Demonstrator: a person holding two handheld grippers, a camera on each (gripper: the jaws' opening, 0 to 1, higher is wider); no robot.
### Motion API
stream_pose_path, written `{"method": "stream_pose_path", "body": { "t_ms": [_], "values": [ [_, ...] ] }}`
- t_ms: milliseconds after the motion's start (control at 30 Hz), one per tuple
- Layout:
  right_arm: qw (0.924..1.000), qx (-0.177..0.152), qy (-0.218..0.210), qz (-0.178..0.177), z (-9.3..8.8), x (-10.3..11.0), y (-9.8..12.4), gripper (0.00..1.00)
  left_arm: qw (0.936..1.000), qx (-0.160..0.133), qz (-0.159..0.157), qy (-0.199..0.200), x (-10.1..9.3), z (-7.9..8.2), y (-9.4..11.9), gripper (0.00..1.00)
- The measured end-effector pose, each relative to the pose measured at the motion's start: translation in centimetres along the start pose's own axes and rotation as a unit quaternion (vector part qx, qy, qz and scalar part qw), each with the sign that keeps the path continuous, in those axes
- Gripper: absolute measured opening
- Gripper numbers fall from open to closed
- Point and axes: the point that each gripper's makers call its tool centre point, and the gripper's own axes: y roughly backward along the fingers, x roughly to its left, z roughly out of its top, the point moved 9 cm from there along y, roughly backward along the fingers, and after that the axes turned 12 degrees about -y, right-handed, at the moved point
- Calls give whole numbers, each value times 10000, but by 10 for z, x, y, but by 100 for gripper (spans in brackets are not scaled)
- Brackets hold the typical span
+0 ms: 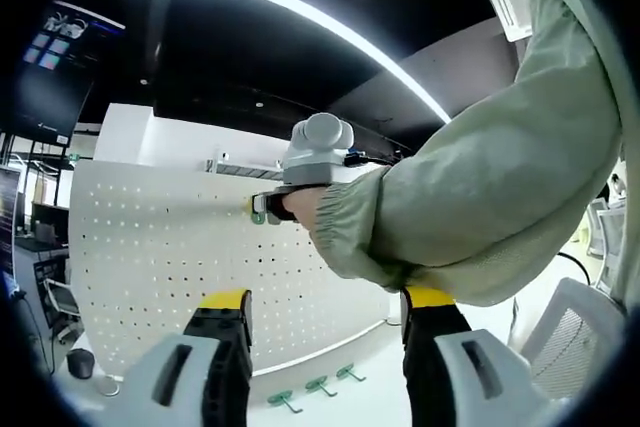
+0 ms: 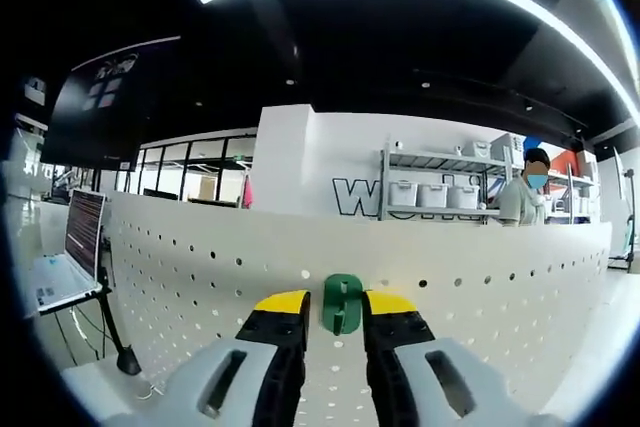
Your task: Insert the hook assembly into the mounting plate slot until the hook locks in place.
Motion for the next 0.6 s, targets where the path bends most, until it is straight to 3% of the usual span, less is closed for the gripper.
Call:
{"method": "stream_pose_path", "body": {
  "t_ms": [600],
  "values": [
    [9992, 131, -239, 291, 2, -7, 21, 44, 9995, 224, 14, -203, -1, -7, -1, 61]
  ]
}}
